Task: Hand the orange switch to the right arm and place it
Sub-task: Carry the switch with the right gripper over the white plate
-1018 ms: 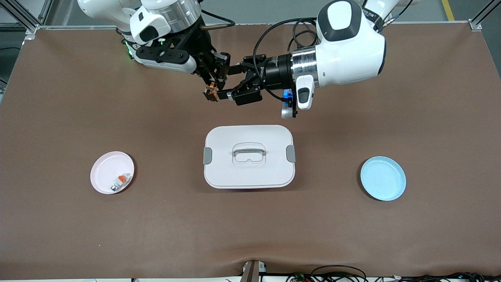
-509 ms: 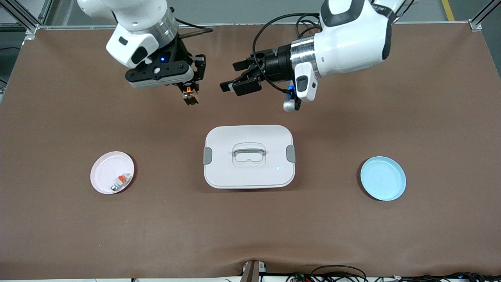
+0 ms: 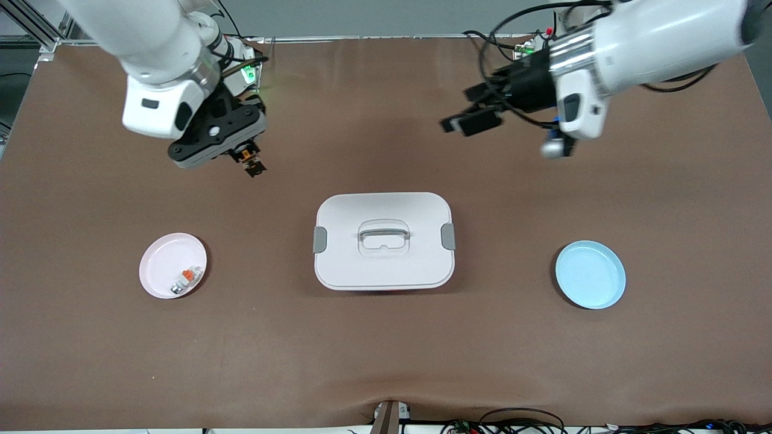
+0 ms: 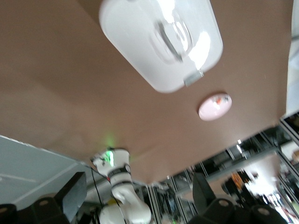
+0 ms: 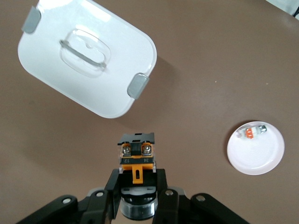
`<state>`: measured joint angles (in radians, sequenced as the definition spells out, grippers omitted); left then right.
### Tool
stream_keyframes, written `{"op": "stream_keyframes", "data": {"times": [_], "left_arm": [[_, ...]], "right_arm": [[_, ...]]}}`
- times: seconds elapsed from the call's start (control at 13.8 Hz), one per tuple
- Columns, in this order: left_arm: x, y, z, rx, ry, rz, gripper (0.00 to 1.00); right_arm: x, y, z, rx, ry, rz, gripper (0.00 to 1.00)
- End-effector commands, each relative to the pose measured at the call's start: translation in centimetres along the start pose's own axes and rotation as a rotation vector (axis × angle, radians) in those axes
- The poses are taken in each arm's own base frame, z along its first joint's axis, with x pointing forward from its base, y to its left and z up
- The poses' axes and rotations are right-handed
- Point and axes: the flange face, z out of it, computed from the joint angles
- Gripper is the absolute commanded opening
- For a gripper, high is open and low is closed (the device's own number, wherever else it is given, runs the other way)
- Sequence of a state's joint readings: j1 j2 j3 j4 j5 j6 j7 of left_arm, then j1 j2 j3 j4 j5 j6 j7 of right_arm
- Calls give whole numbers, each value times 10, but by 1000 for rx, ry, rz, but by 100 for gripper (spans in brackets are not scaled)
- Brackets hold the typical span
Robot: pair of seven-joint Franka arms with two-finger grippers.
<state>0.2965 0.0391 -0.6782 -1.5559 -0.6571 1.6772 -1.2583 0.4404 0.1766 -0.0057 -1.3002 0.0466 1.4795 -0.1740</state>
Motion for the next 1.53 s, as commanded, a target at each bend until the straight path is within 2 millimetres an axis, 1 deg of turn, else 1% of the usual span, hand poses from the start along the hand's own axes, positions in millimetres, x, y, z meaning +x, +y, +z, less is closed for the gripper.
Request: {"op": "stream_keyframes", "data": {"times": [0.0, 0.07, 0.15, 0.29, 0.44, 0.58, 0.73, 0.8, 0.87, 0.95, 1.02, 1.09, 1.16, 1.24, 1.38, 1.45], "left_arm": [[21, -24, -55, 63, 169, -8, 100], [41, -33, -75, 80, 217, 0, 100], [61, -43, -90, 95, 258, 20, 100], [106, -66, -127, 114, 323, 69, 100], [142, -90, -157, 135, 371, 121, 100], [164, -108, -178, 179, 430, 162, 100], [188, -129, -196, 215, 452, 214, 100], [198, -138, -205, 230, 459, 243, 100], [212, -154, -220, 246, 471, 267, 100], [223, -165, -228, 255, 466, 311, 100], [234, -176, -238, 260, 465, 343, 100], [246, -188, -248, 268, 472, 358, 100], [251, -191, -248, 298, 471, 391, 100], [256, -196, -253, 317, 482, 405, 100], [261, -201, -259, 324, 509, 404, 100], [264, -203, -263, 331, 533, 397, 100]], "right_arm": [[-28, 39, 4, -9, -11, -147, 0], [-36, 55, 9, -8, -14, -191, 0], [-44, 71, 16, -8, -5, -230, 0], [-58, 94, 31, -1, -1, -301, 0], [-67, 120, 45, 0, -6, -400, 0], [-79, 150, 67, 2, -5, -493, 0], [-89, 171, 86, 4, -6, -571, 0], [-91, 178, 95, 0, -2, -612, 0], [-96, 187, 111, -7, 3, -655, 0], [-105, 203, 127, -18, 14, -688, 0], [-113, 217, 141, -27, 20, -730, 0], [-117, 224, 151, -33, 23, -780, 0], [-123, 233, 156, -43, 27, -814, 0], [-126, 238, 164, -50, 29, -850, 0], [-137, 248, 188, -68, 34, -875, 0], [-140, 248, 200, -75, 34, -880, 0]]}}
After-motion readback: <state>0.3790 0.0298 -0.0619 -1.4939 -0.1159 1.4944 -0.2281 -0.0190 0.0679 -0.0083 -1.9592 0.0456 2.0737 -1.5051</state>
